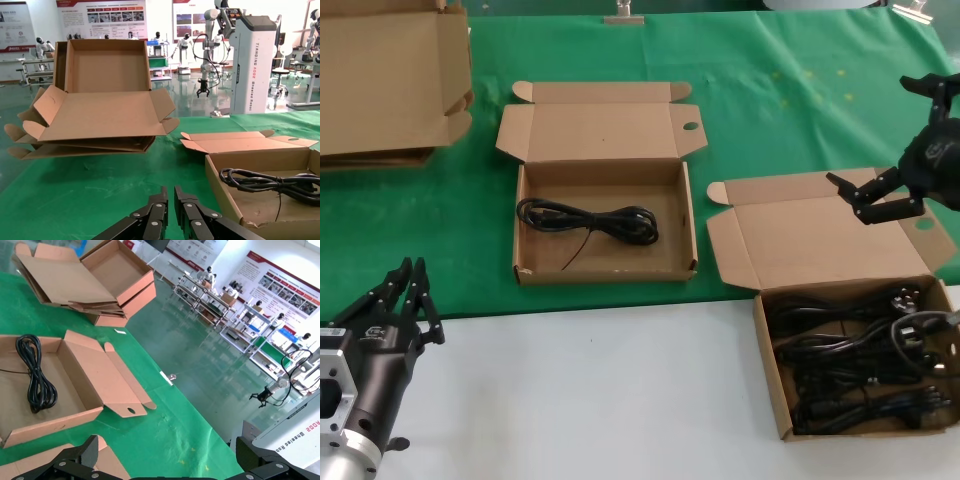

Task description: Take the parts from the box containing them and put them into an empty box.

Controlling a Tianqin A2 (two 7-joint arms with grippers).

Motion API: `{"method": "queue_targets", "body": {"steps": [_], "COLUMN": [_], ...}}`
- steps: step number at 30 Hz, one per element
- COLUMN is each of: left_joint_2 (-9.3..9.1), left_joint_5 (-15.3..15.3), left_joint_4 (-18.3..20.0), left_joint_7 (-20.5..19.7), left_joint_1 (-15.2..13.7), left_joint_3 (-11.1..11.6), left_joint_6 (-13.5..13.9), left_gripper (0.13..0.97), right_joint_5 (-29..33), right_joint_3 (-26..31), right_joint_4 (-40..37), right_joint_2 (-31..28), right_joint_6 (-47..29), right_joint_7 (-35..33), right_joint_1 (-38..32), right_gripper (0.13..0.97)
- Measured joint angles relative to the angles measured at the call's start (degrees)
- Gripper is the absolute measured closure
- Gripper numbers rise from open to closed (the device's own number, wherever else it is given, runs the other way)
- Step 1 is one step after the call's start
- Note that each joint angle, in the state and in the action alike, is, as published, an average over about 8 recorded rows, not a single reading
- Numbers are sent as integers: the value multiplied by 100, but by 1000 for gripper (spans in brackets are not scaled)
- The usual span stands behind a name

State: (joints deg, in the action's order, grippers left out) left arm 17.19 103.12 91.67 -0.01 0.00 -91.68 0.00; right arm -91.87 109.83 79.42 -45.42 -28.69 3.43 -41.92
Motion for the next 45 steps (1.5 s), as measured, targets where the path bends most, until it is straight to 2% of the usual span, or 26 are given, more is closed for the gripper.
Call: {"method": "queue_targets", "body": {"steps": [7,16,24,25,33,37,45], "left_joint_2": [0,0,0,0,0,0,0], "left_joint_5": [0,0,0,0,0,0,1], "left_joint_4": [0,0,0,0,0,0,0], "left_joint_7": [0,0,0,0,0,0,0], "left_joint_1": [0,0,0,0,0,0,0], "left_joint_3": [0,0,0,0,0,0,0], "left_joint_6": [0,0,0,0,0,0,0], "left_gripper": [902,813,660,660,451,451,279], "right_joint_5": [-53,-175,-295,-310,-431,-491,-612], "right_joint_3": [-91,-288,-481,-506,-698,-796,-989], "right_joint_4": [65,197,327,343,473,539,669], "right_joint_2": [126,434,736,774,1075,1228,1529], "right_joint_6": [136,448,753,791,1097,1252,1557], "right_joint_7": [-13,-53,-89,-94,-131,-149,-186], "right_joint_1": [205,659,1106,1162,1607,1833,2279], "right_gripper": [129,129,129,129,129,129,129]}}
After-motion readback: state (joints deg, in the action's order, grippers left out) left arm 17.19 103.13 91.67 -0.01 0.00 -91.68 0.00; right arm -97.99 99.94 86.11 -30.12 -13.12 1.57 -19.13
